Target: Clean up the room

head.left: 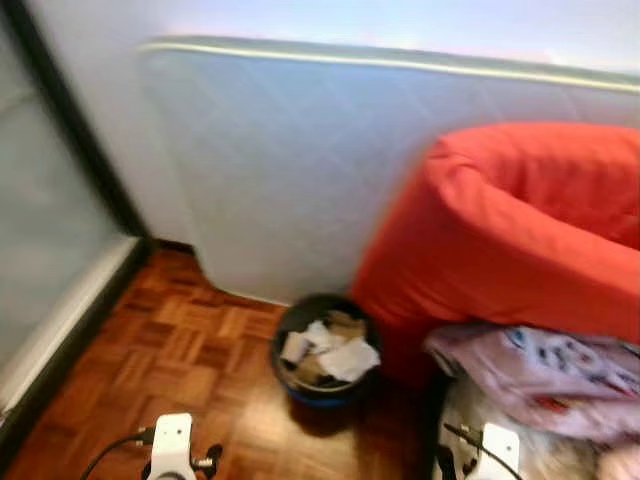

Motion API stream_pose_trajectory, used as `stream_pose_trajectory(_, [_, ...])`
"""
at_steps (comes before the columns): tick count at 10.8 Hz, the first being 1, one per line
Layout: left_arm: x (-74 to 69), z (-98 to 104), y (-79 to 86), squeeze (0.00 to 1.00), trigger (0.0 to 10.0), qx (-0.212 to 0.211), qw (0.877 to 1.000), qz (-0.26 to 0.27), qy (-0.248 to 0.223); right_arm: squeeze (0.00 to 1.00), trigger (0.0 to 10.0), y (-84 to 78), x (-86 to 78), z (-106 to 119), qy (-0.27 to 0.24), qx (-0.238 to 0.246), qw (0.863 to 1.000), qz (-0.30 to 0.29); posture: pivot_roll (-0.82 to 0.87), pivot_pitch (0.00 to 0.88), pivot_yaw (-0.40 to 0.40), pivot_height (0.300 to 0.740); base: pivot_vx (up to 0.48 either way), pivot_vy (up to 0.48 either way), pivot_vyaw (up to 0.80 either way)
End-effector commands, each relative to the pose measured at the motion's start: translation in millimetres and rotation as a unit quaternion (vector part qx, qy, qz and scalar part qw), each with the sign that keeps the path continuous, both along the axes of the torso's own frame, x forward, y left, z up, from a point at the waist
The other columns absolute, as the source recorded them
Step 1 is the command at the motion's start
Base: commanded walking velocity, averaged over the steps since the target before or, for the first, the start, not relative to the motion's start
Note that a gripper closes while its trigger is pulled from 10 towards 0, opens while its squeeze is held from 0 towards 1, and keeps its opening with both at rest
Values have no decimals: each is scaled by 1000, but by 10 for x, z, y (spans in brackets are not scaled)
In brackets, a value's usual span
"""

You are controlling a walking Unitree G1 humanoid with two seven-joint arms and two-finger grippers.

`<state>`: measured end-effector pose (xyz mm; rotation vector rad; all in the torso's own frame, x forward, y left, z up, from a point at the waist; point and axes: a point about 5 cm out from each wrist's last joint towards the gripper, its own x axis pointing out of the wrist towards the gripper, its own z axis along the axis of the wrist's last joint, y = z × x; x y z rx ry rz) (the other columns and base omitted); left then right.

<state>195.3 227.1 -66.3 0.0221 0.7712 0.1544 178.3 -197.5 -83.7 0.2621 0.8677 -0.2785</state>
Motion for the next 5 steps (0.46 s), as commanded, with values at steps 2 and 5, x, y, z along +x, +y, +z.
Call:
stream_pose_trajectory(2, [-26,-8,26,0,10000,3,1000,2,4,0,10000,30,-59,-34,12,7,1000,-3,159,118,0,740,0,0,-781])
stream_pose_trajectory(5, [-37,-13,22,0,10000,3,1000,2,4,0,10000,57,-52,-36,13,10,1000,1,159,118,2,740,0,0,-781])
